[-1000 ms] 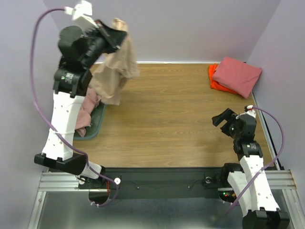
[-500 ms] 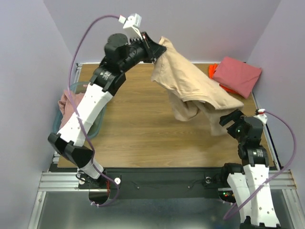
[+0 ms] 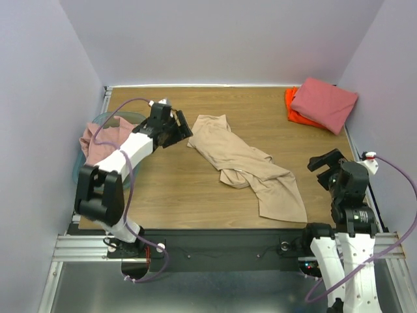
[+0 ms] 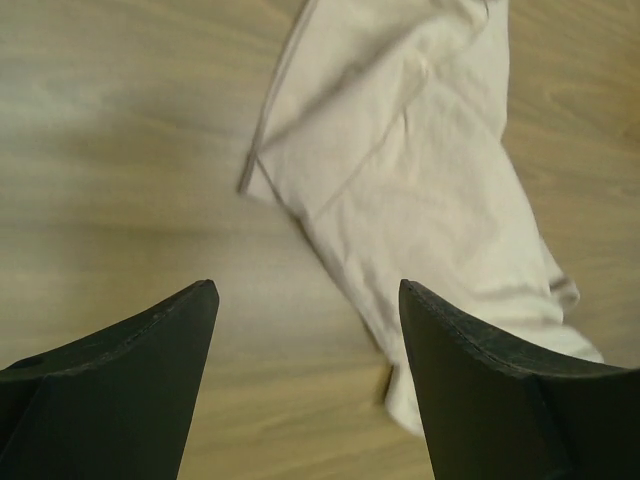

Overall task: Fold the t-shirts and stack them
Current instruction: Move the tshirt to the center of the board, then flatten the tshirt out

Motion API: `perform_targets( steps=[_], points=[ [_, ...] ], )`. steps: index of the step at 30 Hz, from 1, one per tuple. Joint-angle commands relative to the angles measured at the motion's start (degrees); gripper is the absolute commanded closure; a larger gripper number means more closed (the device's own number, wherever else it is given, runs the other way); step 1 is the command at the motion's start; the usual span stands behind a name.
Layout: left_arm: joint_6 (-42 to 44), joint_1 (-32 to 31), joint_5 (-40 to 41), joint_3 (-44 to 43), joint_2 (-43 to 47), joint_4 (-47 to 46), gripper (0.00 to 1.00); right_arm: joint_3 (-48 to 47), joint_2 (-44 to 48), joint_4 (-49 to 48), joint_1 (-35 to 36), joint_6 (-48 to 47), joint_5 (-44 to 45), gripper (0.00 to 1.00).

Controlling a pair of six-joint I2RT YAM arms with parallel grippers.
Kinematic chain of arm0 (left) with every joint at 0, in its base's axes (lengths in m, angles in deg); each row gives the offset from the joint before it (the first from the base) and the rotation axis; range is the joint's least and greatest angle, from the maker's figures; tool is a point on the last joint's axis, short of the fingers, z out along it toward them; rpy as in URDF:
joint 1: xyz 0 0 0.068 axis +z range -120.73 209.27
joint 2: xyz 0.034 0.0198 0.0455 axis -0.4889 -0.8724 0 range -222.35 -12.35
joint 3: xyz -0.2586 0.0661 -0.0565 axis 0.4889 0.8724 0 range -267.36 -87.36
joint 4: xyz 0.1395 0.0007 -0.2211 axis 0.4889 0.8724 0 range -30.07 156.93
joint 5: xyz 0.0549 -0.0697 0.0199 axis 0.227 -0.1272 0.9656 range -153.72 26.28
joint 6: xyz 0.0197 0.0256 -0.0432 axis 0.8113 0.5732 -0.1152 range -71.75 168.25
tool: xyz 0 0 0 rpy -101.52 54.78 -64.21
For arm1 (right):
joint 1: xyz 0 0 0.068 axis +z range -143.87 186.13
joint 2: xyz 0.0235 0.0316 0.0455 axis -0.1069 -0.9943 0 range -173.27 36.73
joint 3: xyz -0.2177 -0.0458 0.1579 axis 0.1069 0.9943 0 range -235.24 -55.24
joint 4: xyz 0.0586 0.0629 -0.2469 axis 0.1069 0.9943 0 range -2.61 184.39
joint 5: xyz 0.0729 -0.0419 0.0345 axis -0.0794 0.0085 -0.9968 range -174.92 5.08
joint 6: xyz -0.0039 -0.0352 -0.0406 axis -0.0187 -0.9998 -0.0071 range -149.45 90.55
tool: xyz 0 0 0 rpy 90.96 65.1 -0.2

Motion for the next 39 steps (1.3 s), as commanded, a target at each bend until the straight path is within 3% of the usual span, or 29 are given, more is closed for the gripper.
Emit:
perform_targets(
  steps=[1,4,8,12,16,25,27,29,30,32,33,39],
  points=[
    [-2.6,-1.6,1.1,8.2,13.1,-8.5,0.16,2.1,-2.9,-2.3,-0.3,1.3,-4.0,0.0],
    [-3.9,-2.0,0.5,17.7,16.8,-11.5,0.16,5.8,-6.9,-5.3,-0.3,2.3,-9.2,0.0],
    [-6.0,-2.7,-0.4,20.1,14.7,-15.9,0.16,9.7,-10.2,-10.4,-0.3,4.4,-18.2,0.0],
    [-6.5,-3.1,-1.1,17.8,8.8,-17.6,0.16,13.2,-14.1,-19.4,-0.3,4.6,-27.5,0.0],
    [-7.5,-3.6,0.5,13.7,1.1,-17.4,0.16,12.7,-17.4,-20.9,-0.3,4.6,-24.5,0.0],
    [-9.0,-4.8,1.1,5.6,-13.4,-16.7,0.23,13.5,-22.2,-26.0,-0.3,5.2,-30.4,0.0],
    [-9.0,-5.4,0.6,3.6,-15.2,-16.8,0.31,14.1,-22.2,-26.3,-0.3,5.1,-30.5,0.0],
    [-8.9,-6.0,0.2,2.3,-17.4,-16.7,0.46,14.5,-22.3,-27.2,-0.3,5.1,-31.3,0.0],
    [-9.0,-6.1,0.1,1.5,-17.9,-16.4,0.69,15.3,-22.6,-28.4,-0.3,5.3,-31.7,0.0],
    [-9.3,-6.4,0.5,1.6,-18.1,-16.1,0.96,16.2,-23.3,-29.9,-0.2,6.0,-33.5,0.01],
    [-10.0,-6.4,0.8,2.4,-17.8,-16.0,1.0,16.9,-24.3,-30.7,-0.2,6.2,-33.9,0.02],
    [-11.9,-6.7,3.6,11.6,-10.9,-18.0,1.0,16.9,-28.5,-32.9,0.3,5.6,-34.0,0.08]
  ],
)
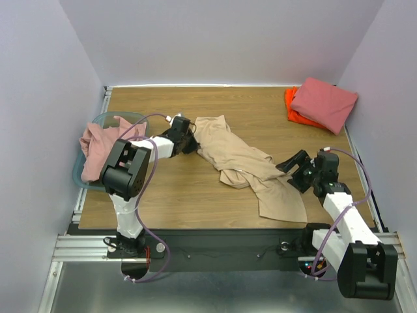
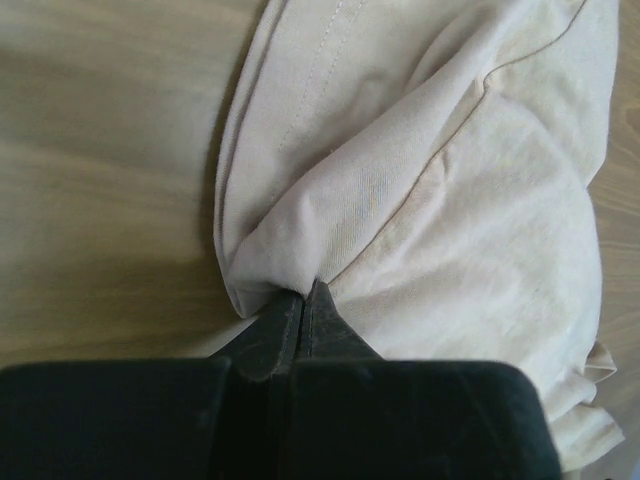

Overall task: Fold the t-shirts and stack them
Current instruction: Flatten the tshirt out

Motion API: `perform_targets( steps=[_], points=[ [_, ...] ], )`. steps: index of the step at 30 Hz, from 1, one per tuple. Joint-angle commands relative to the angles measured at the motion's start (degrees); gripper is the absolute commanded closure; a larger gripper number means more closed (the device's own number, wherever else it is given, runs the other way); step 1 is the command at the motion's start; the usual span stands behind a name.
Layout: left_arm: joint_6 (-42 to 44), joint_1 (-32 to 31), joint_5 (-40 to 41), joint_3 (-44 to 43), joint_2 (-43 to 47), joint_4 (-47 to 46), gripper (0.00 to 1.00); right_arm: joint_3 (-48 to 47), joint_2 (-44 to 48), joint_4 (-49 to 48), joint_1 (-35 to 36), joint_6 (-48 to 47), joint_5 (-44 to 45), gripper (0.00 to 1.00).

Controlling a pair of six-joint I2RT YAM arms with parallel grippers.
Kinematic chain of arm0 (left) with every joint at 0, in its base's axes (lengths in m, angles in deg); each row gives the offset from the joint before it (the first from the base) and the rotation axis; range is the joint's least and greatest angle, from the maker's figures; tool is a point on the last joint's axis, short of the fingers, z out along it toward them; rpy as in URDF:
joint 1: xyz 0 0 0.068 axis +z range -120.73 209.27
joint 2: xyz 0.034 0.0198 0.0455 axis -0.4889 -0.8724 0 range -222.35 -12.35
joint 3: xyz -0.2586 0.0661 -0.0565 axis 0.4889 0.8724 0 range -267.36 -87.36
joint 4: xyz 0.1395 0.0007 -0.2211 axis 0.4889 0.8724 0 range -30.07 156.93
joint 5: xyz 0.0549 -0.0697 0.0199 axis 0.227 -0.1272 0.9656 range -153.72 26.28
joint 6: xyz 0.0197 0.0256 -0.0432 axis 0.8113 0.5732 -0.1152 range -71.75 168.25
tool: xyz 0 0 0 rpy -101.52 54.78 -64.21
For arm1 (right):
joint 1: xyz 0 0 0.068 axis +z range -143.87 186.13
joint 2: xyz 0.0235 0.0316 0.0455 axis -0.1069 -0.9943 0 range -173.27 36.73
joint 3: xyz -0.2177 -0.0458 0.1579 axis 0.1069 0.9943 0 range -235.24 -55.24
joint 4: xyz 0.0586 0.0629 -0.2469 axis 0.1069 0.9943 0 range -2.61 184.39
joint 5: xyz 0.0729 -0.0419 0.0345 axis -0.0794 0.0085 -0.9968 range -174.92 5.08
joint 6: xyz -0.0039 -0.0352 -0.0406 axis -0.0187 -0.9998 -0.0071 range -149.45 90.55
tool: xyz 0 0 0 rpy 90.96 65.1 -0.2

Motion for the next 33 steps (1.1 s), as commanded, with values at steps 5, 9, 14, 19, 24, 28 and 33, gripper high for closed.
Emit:
perform_targets(
  steps=[5,9,14,19,24,28,33],
  points=[
    [-3.7,-0.7,2.7,14.3,13.5,-1.7,1.0,0.4,-3.8,-10.3,2.1,1.5,-3.4,0.11],
    [-4.0,-1.2,3.7,16.6,16.3,-1.5,1.0,0.5,-6.9,-13.3,3.1,2.1,-2.6,0.11],
    [-4.2,-1.2,3.8,17.4,17.8,-1.2,1.0,0.1,-10.5,-17.1,3.9,1.5,-1.1,0.14],
    [-4.1,-1.2,4.0,17.8,18.3,-1.2,1.0,-1.0,-15.9,-20.3,5.9,2.0,-0.2,0.19],
    [-4.0,-1.2,4.0,17.7,18.1,-1.2,1.0,-1.2,-18.6,-20.8,6.6,2.3,3.7,0.32],
    [-3.8,-1.2,3.4,17.2,17.8,-1.1,1.0,-1.5,-19.2,-22.3,6.8,2.5,5.2,0.7],
    [-2.9,-1.2,2.2,16.6,20.3,-0.4,1.0,-5.1,-18.5,-21.9,6.8,-0.9,5.2,1.0]
  ],
)
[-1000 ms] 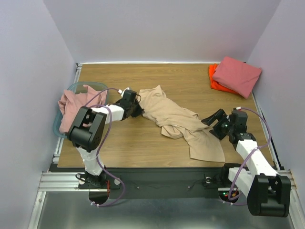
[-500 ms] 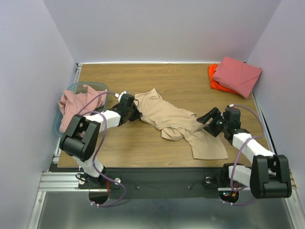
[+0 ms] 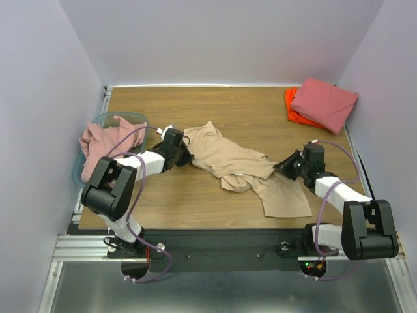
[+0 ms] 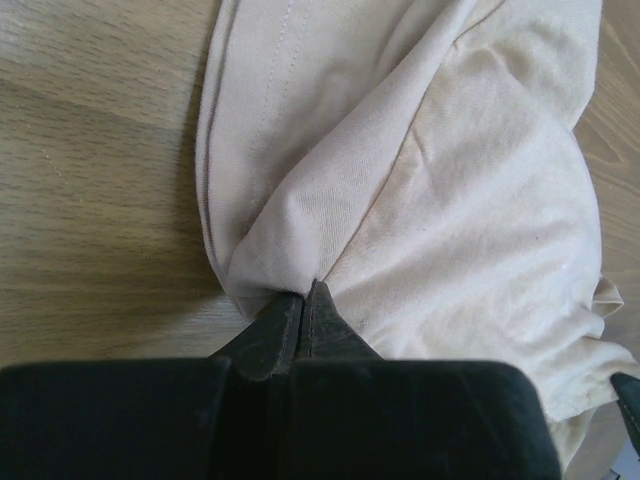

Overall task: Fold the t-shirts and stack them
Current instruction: Flatten the tshirt out

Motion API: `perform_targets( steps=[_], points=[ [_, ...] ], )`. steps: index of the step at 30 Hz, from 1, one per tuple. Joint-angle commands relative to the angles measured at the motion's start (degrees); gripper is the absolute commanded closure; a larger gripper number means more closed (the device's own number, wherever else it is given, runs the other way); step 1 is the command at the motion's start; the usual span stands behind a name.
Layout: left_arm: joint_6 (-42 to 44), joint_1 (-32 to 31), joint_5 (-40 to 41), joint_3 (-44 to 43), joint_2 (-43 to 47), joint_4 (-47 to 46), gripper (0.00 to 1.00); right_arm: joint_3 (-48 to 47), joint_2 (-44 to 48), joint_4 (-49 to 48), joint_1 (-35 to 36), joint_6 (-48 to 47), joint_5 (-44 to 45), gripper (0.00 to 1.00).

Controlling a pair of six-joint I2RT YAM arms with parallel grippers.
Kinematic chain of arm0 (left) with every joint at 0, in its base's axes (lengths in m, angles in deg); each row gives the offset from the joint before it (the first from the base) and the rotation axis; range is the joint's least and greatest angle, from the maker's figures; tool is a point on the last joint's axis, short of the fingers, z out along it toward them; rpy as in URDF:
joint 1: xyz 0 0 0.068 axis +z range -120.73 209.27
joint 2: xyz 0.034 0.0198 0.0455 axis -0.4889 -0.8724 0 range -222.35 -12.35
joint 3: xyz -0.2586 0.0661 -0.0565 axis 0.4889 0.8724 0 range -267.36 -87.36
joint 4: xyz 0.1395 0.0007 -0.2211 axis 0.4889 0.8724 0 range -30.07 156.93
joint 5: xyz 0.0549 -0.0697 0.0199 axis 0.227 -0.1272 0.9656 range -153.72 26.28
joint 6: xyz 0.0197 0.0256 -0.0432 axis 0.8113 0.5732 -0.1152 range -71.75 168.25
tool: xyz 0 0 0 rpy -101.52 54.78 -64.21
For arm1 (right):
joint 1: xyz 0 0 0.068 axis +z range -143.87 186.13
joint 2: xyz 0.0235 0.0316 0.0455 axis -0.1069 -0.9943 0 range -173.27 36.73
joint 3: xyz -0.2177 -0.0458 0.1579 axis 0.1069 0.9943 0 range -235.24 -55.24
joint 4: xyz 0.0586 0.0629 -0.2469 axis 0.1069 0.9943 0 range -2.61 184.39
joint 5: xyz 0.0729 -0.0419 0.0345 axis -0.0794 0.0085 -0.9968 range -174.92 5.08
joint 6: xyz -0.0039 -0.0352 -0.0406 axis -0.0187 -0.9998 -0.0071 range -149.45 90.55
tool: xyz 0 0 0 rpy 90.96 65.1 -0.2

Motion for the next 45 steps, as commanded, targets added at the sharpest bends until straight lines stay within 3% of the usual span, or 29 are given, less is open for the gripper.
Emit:
perform_targets(
  steps=[1,7,10,14,19,23,29,37,41,43,45],
  points=[
    [1.2,-0.3,-0.6,-0.2,7.2,0.8,1.0,-5.8,3.3,-3.1,0.5,-3.6,0.9,1.0],
    [3.6,-0.5,-0.1,-3.0,21.3,5.9,1.0,-11.6,13.1,4.0,0.5,-6.5,0.4,1.0],
    [7.4,-0.9,1.8,-8.6,32.2,11.2,1.0,-20.8,21.9,11.6,0.4,-8.5,1.8,1.0],
    [10.2,-1.2,3.4,-18.0,39.7,16.4,1.0,-32.6,27.7,19.7,0.5,-10.7,3.8,1.0],
    [13.1,-1.2,2.6,-28.4,44.1,20.3,1.0,-45.1,29.7,23.1,0.4,-11.6,2.7,1.0],
    [15.5,-1.2,-2.5,-36.3,46.0,20.4,1.0,-53.6,28.5,24.1,0.5,-11.5,-0.6,1.0],
    [17.7,-1.2,-1.9,-49.4,44.6,23.5,1.0,-64.7,25.6,25.0,0.5,-12.3,-1.7,1.0],
    [19.7,-1.2,1.8,-55.2,37.1,23.6,1.0,-72.1,15.9,25.4,0.5,-13.2,0.1,1.0],
    [21.1,-0.7,11.5,-56.1,29.3,23.3,1.0,-72.8,7.1,24.8,0.4,-14.9,2.0,1.0],
    [21.9,0.9,11.3,-59.0,25.2,23.6,1.0,-74.5,0.8,23.4,0.4,-16.2,4.8,1.0],
    [21.4,5.2,6.0,-63.4,17.9,22.8,1.0,-76.7,-3.9,21.8,0.5,-19.6,6.1,1.0]
  ],
)
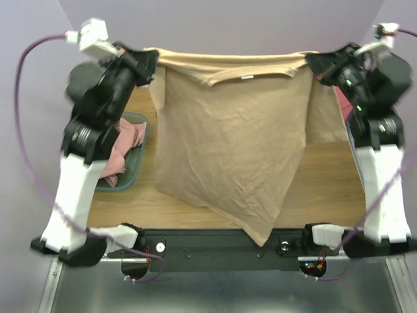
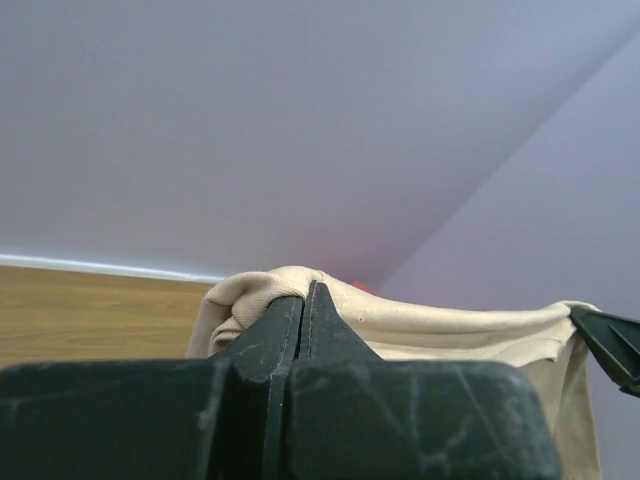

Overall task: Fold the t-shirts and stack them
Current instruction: Flatten the tshirt out

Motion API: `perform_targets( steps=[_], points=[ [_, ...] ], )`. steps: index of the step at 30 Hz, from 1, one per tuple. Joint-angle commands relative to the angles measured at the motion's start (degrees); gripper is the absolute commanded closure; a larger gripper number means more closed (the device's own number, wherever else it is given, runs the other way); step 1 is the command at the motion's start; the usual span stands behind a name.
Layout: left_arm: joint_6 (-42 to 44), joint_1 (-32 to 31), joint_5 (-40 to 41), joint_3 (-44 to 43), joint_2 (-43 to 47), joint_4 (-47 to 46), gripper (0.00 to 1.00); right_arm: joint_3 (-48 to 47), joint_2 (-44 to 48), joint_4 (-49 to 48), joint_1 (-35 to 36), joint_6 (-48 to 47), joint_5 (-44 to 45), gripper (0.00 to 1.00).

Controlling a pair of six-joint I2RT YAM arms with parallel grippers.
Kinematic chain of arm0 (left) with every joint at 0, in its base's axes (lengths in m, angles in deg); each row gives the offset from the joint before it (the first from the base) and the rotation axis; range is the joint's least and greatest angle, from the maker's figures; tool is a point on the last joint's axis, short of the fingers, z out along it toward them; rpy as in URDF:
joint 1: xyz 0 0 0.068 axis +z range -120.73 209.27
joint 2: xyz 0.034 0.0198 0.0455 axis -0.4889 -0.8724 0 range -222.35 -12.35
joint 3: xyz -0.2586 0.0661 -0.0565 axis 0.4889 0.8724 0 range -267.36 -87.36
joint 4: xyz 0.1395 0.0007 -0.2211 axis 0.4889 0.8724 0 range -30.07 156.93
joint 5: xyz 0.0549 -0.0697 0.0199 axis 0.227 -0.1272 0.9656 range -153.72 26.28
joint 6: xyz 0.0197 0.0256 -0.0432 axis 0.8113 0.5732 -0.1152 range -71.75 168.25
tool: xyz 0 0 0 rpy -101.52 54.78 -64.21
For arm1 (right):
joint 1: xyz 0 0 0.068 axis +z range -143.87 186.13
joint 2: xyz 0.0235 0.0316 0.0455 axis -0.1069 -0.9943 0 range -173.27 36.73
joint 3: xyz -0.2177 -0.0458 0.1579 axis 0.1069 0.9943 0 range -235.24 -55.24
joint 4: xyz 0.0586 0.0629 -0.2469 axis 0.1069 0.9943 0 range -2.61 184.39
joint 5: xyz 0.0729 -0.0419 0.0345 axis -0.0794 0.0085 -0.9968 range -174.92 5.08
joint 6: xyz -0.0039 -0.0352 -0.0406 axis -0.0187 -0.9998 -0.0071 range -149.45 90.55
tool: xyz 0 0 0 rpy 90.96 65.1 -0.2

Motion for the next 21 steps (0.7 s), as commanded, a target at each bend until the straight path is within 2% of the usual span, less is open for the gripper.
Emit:
perform_targets(
  steps=[1,2,3,6,7,9,13,15,18,21],
  points=[
    [1.3,6.8,-5.2,-8.6,-14.1,-3.3,1.0,-4.7,-11.5,-5.8,0.0,-6.2,5.2,1.0],
    [1.2,7.3,-7.0,-10.9,-16.8,-4.1,1.0,-5.8,-13.5,-7.4,0.1,-6.6,5.2,1.0],
    [1.2,7.7,-7.9,-18.5,-19.6,-3.6,1.0,-7.7,-15.4,-8.2,0.0,-7.6,4.3,1.0],
    [1.4,8.3,-10.3,-33.9,-31.3,0.8,1.0,-18.9,-23.3,-8.3,0.1,-7.7,2.4,1.0],
    [1.4,8.4,-11.6,-42.8,-33.5,1.0,1.0,-21.4,-24.6,-8.4,0.0,-7.7,2.0,1.0],
    [0.0,9.2,-15.2,-46.1,-36.3,-2.7,1.0,-27.7,-27.4,-8.4,0.0,-6.4,3.0,1.0],
    [-3.9,12.0,-19.3,-39.9,-32.4,-9.5,1.0,-31.1,-28.4,-9.7,0.1,-4.5,3.1,1.0],
    [-3.2,12.2,-20.2,-38.2,-30.2,-9.2,1.0,-30.5,-27.7,-9.6,0.1,-4.9,2.5,1.0],
    [-1.8,12.2,-21.3,-30.9,-25.5,-8.8,1.0,-24.3,-24.5,-9.6,0.0,-5.3,1.8,1.0],
    [-0.2,12.1,-20.8,-13.6,-17.2,-11.7,1.0,-11.8,-18.1,-9.7,0.0,-6.9,3.3,1.0]
  ],
)
